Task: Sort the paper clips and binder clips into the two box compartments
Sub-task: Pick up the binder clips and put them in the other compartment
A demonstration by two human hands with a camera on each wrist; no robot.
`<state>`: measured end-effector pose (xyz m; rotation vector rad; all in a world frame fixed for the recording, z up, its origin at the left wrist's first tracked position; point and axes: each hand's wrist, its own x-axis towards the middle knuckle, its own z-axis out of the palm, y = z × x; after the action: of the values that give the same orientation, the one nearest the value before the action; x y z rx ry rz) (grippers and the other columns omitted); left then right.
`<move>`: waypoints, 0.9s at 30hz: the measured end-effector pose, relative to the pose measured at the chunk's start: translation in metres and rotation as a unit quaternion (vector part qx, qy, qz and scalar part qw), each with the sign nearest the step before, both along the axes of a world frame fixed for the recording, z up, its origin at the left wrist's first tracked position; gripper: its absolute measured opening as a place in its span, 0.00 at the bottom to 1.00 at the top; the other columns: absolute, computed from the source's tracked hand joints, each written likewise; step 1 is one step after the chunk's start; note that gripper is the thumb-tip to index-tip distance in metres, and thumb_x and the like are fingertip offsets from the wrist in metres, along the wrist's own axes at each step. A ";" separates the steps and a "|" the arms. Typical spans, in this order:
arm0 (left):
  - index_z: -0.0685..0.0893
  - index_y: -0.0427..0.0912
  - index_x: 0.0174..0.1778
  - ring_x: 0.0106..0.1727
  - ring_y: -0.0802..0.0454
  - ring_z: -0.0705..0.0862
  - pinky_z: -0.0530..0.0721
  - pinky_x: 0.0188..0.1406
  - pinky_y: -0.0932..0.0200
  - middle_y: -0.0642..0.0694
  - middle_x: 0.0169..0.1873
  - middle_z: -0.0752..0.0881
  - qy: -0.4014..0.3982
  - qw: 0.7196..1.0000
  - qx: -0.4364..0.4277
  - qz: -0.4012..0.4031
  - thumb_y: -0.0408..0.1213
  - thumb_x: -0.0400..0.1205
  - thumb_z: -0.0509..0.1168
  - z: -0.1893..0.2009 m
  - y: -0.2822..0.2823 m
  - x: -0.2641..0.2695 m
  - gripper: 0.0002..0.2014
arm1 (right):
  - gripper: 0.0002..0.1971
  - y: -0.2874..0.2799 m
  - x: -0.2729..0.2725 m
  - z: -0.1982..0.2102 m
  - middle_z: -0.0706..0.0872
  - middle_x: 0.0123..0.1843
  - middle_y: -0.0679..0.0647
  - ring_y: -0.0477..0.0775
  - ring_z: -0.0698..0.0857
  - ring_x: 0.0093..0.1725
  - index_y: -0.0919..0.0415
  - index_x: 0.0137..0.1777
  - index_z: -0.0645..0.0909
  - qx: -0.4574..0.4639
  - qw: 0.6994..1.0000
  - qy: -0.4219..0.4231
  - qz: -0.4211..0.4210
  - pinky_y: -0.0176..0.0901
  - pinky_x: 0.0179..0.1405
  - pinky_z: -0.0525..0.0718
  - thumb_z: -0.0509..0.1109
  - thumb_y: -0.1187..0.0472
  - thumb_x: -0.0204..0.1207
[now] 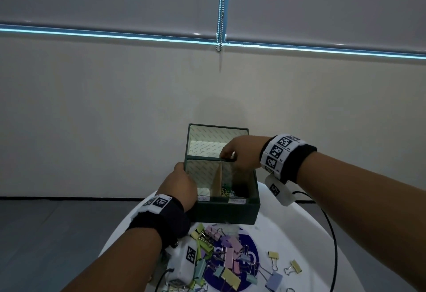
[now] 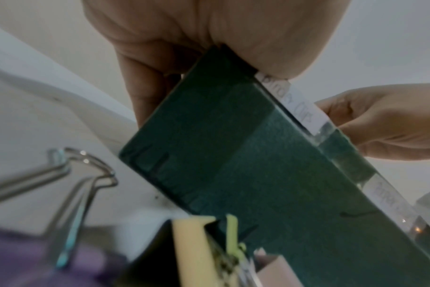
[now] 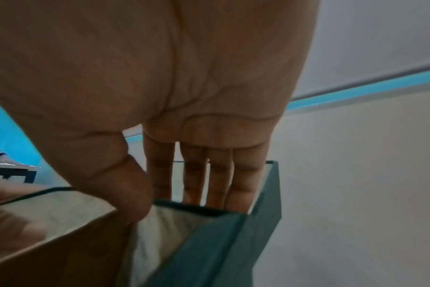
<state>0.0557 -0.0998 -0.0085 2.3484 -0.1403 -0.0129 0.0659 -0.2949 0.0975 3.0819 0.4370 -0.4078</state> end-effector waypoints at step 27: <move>0.72 0.41 0.64 0.52 0.43 0.84 0.84 0.55 0.50 0.41 0.55 0.83 0.002 1.000 0.001 -0.005 0.35 0.88 0.52 0.001 -0.001 -0.001 0.11 | 0.08 -0.030 -0.007 0.006 0.85 0.42 0.41 0.43 0.82 0.42 0.48 0.44 0.86 0.134 0.988 -0.039 -0.066 0.39 0.44 0.77 0.82 0.53 0.70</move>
<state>0.0551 -0.1005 -0.0072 2.3502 -0.1493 -0.0237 0.0590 -0.3250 0.1033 3.3861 0.3107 -0.2454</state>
